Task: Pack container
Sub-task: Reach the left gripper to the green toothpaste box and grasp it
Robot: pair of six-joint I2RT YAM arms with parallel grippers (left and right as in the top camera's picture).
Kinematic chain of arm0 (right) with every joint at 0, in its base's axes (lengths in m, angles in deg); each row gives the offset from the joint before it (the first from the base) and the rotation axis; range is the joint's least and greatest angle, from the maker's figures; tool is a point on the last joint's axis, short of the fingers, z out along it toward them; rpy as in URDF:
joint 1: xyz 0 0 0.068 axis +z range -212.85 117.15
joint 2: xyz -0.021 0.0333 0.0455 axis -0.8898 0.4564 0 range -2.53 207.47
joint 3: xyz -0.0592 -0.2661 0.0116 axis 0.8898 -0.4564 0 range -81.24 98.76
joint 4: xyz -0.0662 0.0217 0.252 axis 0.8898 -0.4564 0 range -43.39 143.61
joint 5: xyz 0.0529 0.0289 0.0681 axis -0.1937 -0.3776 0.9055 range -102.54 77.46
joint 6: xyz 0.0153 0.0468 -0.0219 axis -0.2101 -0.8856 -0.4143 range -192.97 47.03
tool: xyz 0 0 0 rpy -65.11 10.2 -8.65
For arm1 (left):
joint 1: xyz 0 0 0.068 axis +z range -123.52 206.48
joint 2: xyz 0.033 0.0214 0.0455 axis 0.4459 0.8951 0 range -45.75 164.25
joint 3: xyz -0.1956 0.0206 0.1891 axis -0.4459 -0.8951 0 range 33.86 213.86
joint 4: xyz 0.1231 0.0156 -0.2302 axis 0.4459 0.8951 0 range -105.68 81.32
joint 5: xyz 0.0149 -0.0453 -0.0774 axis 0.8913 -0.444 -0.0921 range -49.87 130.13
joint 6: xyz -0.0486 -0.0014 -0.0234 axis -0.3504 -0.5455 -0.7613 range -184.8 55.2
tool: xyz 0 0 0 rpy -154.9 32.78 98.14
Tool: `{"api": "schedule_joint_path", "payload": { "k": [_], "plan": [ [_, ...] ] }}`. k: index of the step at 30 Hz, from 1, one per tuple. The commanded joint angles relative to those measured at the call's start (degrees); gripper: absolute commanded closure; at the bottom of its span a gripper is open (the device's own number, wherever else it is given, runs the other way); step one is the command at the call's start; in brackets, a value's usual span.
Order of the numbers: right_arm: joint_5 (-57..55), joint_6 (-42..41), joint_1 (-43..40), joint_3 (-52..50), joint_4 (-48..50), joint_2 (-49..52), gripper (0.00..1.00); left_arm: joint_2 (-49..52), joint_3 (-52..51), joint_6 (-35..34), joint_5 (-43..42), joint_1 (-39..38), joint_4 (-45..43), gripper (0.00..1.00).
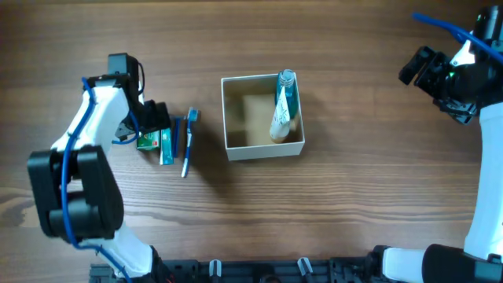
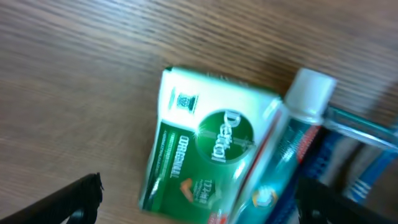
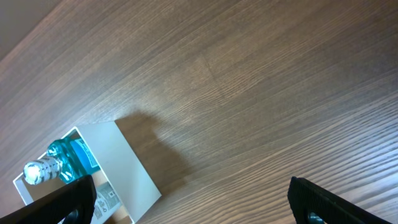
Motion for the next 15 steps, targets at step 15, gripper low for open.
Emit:
{"api": "schedule_joint_path", "payload": {
  "k": [15],
  "plan": [
    [0.5,-0.61,-0.11,0.17,0.02,0.02,0.0,2.6,0.35,7.39,0.15,4.28,-3.17,0.0]
  ]
}}
